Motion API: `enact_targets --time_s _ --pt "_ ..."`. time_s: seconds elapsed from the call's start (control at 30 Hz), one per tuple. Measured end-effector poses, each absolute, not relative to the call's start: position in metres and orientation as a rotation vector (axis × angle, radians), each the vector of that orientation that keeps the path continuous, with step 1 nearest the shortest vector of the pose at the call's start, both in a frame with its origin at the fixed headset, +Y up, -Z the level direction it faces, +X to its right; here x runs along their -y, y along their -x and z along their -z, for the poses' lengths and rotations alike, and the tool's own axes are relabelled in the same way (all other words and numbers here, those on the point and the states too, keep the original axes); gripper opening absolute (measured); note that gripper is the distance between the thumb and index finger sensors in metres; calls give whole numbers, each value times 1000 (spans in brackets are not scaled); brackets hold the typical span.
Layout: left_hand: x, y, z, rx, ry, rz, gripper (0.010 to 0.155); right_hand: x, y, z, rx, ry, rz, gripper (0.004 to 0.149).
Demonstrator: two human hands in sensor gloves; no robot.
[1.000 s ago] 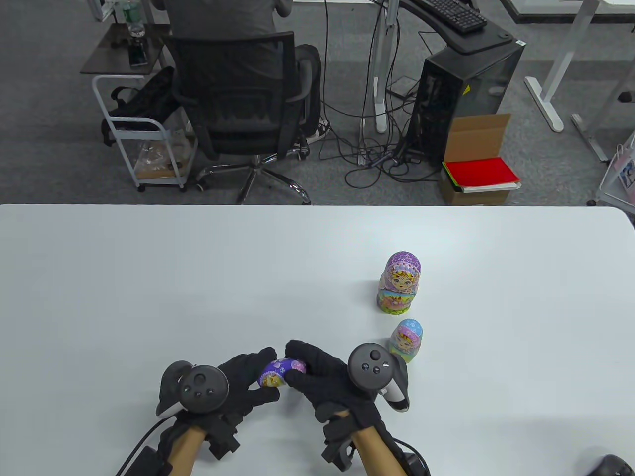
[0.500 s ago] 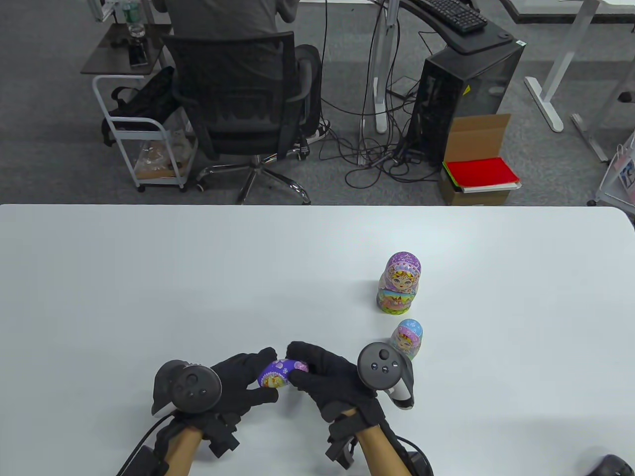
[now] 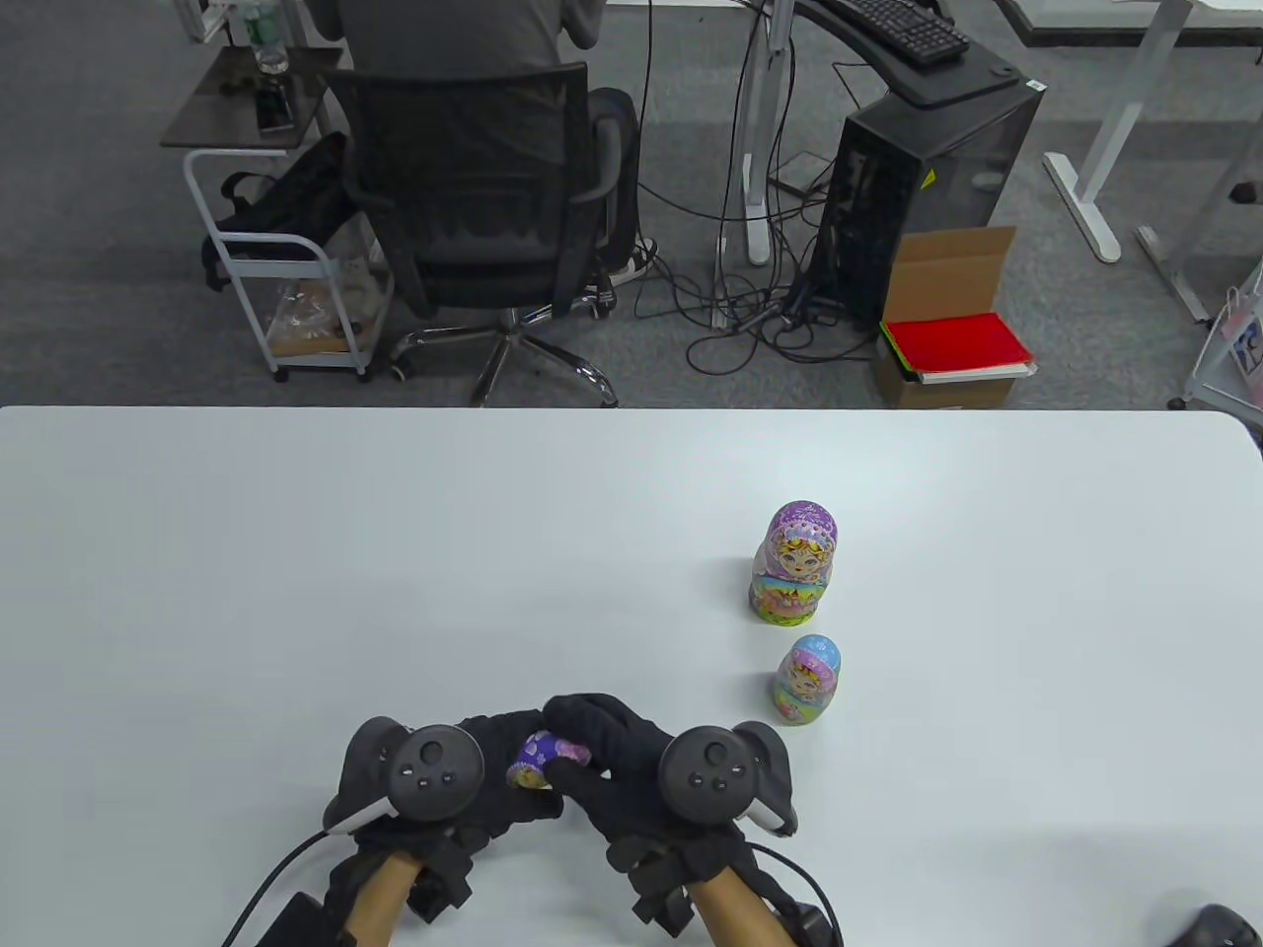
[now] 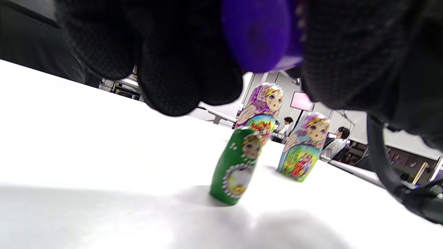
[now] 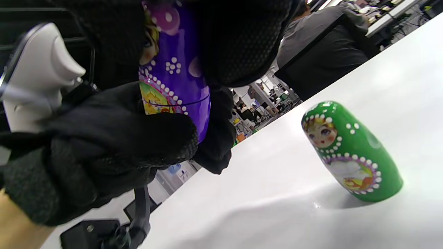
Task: Nest individual Russian dolls into a nested set
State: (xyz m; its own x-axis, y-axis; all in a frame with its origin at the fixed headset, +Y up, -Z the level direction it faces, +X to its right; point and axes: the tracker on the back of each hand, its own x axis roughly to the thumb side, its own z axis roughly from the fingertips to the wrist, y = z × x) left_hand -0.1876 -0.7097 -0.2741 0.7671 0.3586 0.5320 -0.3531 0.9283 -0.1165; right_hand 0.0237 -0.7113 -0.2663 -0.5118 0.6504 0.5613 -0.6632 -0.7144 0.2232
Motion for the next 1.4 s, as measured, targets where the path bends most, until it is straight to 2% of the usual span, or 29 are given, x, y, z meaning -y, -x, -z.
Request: enact_targets --time_s 0.1,0.17,0.23,0.3,0.43,0.73,0.8,0.87,0.93,1.03,1.07,1.13,1.2,1.4 --pt "707 192 272 649 -39 -469 70 715 -22 269 -64 -776 -2096 58" --pt "704 189 268 667 -107 -471 68 717 -17 268 -198 -729 -1994 68" --pt "703 185 265 678 -82 -430 67 715 -15 264 -91 -732 -2061 58" --pt "703 184 263 727 -119 -455 67 712 -17 263 -58 -772 -2075 54" --pt "700 183 257 775 -272 -480 67 710 -20 263 -42 -786 -1971 52" --pt "700 181 254 829 -303 -492 66 715 -24 266 -98 -770 -1859 50" --pt "701 180 256 820 -283 -484 66 717 -25 267 -102 -764 -1856 49" --pt "703 177 261 741 -127 -497 65 721 -24 267 -76 -754 -1915 48" --pt "707 173 262 598 -6 -468 63 716 -19 259 63 -773 -2089 47" --pt "708 168 261 527 88 -421 64 707 -9 243 357 -743 -2314 42" --pt "708 167 258 517 70 -430 62 704 -7 241 372 -702 -2343 42" --pt "706 164 253 542 -61 -406 57 701 -9 243 272 -609 -2305 41" --pt "703 160 247 559 -182 -401 55 695 -12 245 289 -592 -2276 36" --pt "703 158 240 645 -356 -379 54 687 -14 240 301 -603 -2305 35"
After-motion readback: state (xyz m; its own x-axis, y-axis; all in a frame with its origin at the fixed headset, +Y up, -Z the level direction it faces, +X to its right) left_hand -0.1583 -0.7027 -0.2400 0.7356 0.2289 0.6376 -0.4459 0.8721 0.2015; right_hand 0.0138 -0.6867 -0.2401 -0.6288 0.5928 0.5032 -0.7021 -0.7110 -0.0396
